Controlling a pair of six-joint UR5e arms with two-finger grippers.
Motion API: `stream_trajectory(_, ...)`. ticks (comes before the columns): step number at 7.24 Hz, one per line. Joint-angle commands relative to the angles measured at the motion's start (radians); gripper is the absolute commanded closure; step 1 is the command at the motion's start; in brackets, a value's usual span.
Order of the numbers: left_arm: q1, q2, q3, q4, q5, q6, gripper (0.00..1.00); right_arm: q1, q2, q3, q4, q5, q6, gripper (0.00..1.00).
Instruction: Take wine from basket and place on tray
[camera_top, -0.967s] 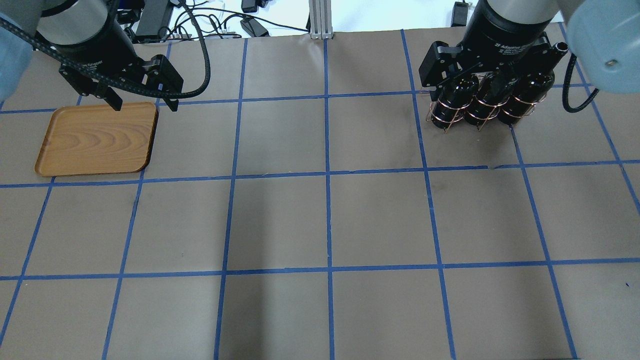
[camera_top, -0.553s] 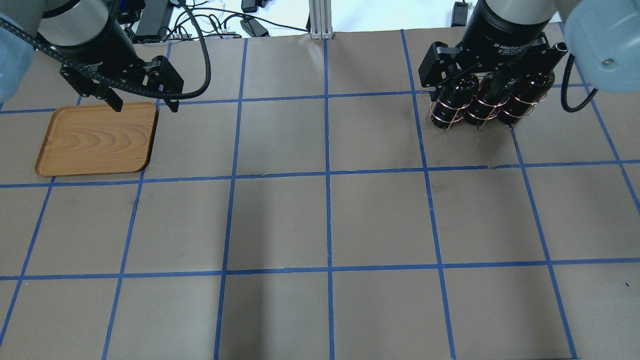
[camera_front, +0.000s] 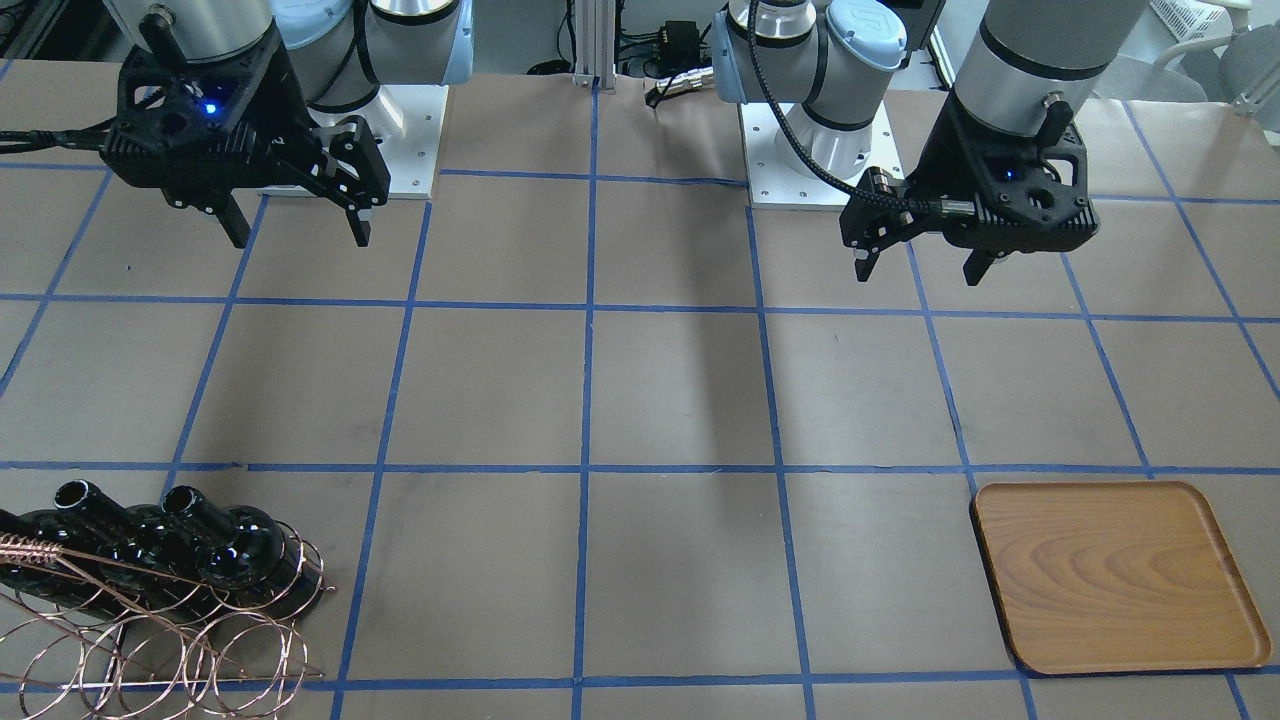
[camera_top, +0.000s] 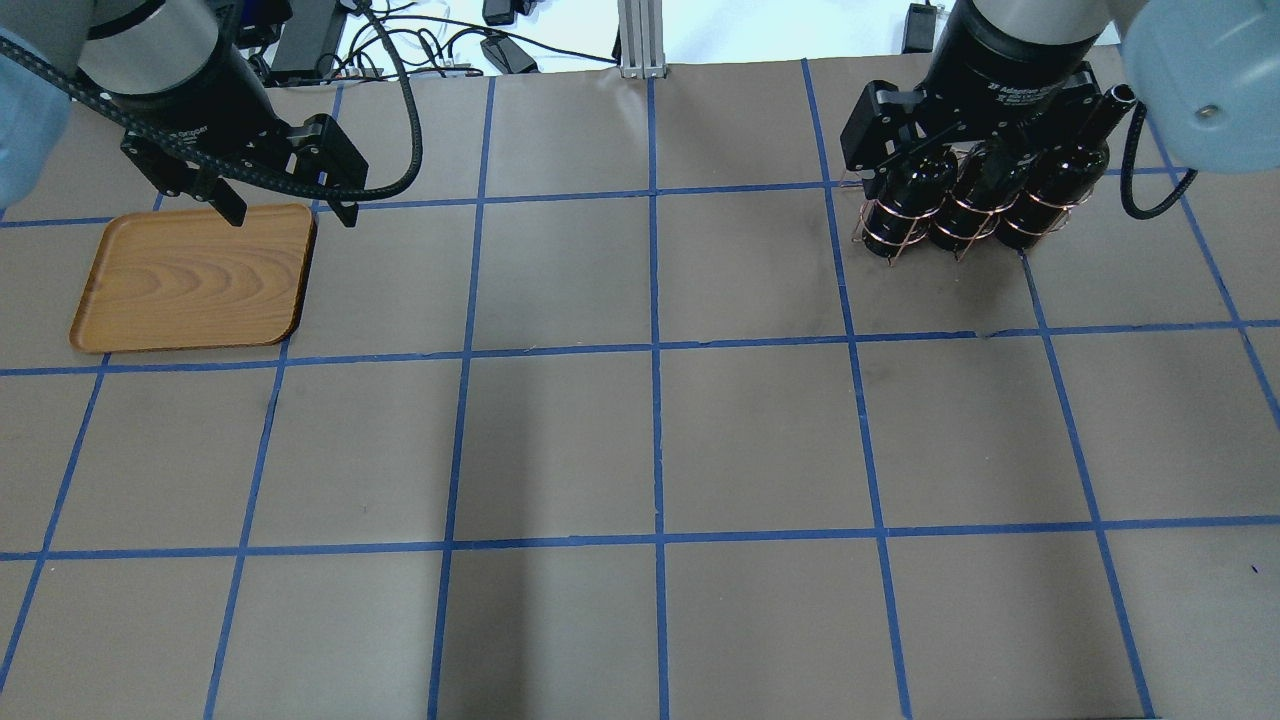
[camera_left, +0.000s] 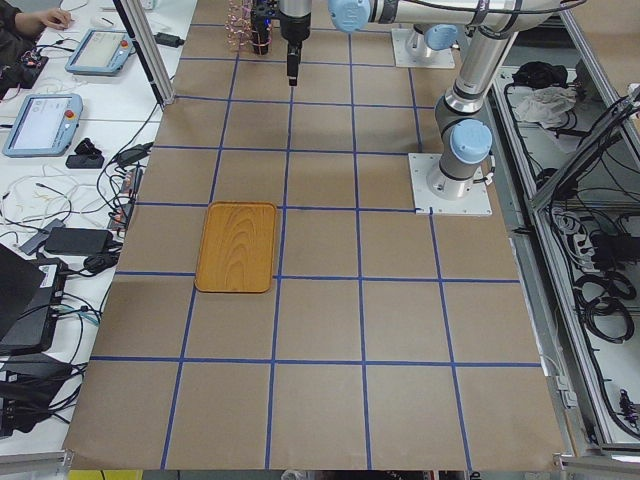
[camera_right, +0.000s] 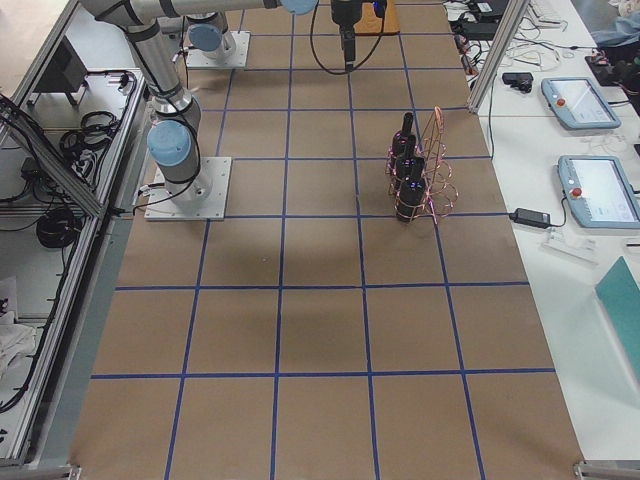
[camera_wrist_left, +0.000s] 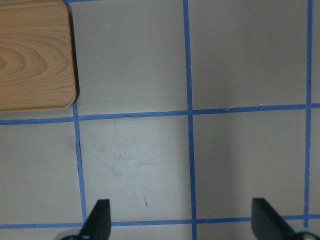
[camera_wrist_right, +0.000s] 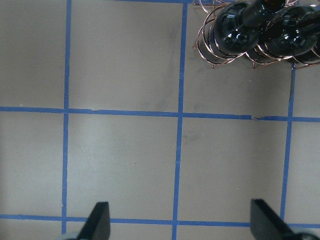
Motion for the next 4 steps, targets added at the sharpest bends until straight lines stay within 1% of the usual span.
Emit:
stream_trajectory(1,0.0,-0.001,-0.002,0.0,0.0,-0.001,0.0,-0.048,0.066,-0.065,0.0,-0.006,-0.013,0.0)
stream_trajectory(4,0.0,0.0,-0.002,0.0,0.0,0.001,0.0,-0.208,0.208,-0.163,-0.012,0.004,-0.157,0.0)
